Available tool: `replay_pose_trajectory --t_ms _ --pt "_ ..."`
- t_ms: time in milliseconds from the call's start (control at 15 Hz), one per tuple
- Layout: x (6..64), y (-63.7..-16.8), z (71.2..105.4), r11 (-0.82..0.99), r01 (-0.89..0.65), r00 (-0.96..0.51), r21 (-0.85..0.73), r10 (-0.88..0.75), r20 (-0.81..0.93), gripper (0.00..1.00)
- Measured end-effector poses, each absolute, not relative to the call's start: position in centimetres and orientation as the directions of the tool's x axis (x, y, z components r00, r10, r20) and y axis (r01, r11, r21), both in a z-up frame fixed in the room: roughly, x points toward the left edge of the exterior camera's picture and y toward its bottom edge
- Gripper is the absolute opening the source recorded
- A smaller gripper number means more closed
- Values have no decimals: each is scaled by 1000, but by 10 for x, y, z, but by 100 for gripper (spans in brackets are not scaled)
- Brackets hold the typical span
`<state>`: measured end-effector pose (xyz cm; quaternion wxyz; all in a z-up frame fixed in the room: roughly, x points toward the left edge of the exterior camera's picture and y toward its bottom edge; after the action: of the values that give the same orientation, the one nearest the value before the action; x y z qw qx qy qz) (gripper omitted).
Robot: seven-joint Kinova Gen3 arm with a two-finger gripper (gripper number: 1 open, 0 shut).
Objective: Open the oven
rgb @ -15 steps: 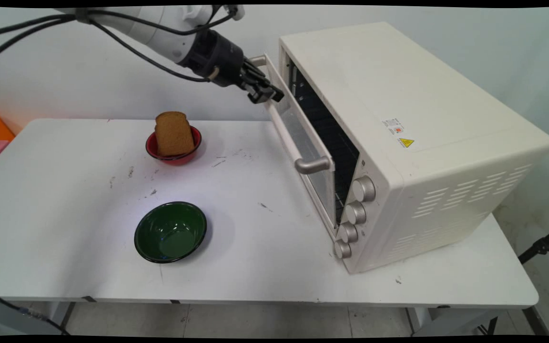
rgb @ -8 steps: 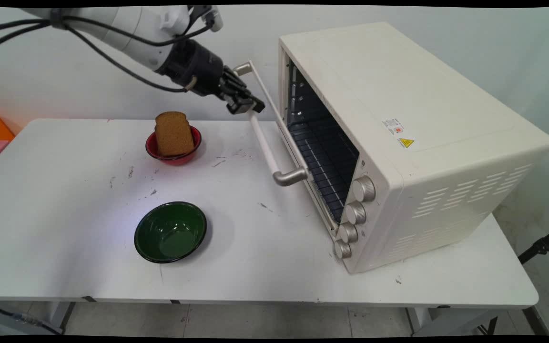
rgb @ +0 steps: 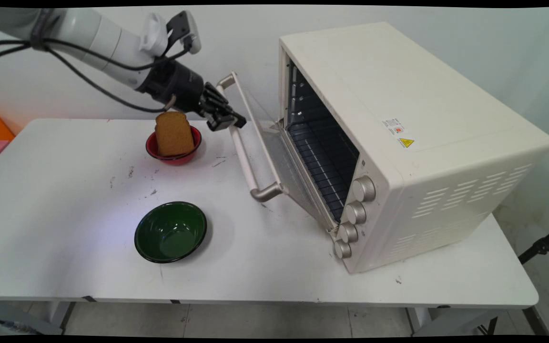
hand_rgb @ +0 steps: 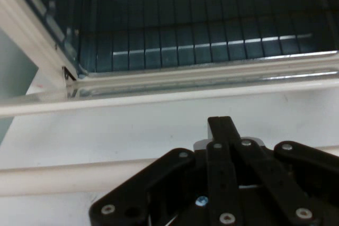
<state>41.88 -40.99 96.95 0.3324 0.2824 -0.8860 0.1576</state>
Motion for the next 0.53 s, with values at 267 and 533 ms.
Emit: replay_pose_trajectory --t_ms 267,533 --pt "435 -402 946 787 -608 -615 -100 -388 687 0" --pt "453 -395 919 789 -604 -614 -110 -373 696 0"
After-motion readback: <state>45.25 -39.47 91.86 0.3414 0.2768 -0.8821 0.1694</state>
